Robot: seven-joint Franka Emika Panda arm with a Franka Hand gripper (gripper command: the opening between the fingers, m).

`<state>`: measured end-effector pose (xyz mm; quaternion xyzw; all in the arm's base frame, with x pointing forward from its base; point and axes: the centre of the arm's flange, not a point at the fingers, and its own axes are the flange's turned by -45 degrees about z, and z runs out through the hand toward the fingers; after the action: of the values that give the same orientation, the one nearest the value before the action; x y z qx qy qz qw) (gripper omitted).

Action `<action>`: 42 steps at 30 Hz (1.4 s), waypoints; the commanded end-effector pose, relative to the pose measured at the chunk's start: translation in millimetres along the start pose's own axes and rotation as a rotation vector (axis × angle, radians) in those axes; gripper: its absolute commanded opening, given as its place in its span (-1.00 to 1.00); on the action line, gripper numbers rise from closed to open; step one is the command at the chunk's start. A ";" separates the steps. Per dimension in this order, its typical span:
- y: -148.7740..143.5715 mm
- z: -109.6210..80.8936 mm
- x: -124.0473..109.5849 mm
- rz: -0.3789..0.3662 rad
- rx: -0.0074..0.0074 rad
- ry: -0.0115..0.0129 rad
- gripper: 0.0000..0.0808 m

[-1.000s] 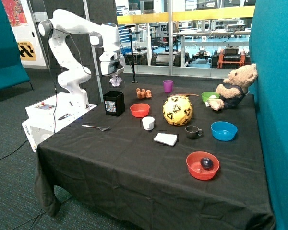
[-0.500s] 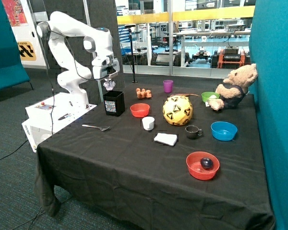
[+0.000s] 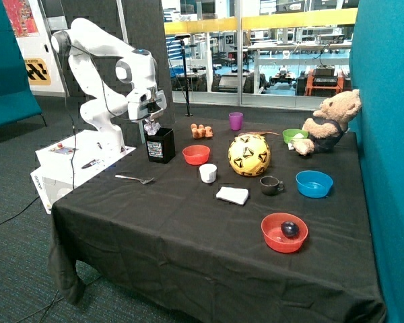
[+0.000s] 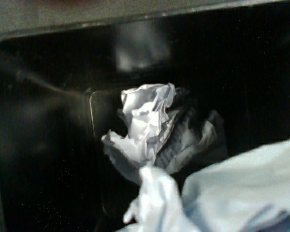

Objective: Throw away the rubbish paper

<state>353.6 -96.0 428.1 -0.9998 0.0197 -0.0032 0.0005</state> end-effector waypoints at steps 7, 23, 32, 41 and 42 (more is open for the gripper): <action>-4.2 12.1 18.8 -0.007 -0.0012 -0.0064 -1.00; -17.7 12.7 29.5 -0.051 -0.0011 -0.0064 -1.00; -32.9 9.1 32.9 -0.084 -0.0010 -0.0064 0.59; -34.5 8.6 24.8 -0.082 -0.0010 -0.0064 0.76; -34.3 8.3 24.1 -0.080 -0.0010 -0.0064 0.76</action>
<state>385.0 -68.0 416.7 -0.9998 -0.0180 -0.0012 -0.0006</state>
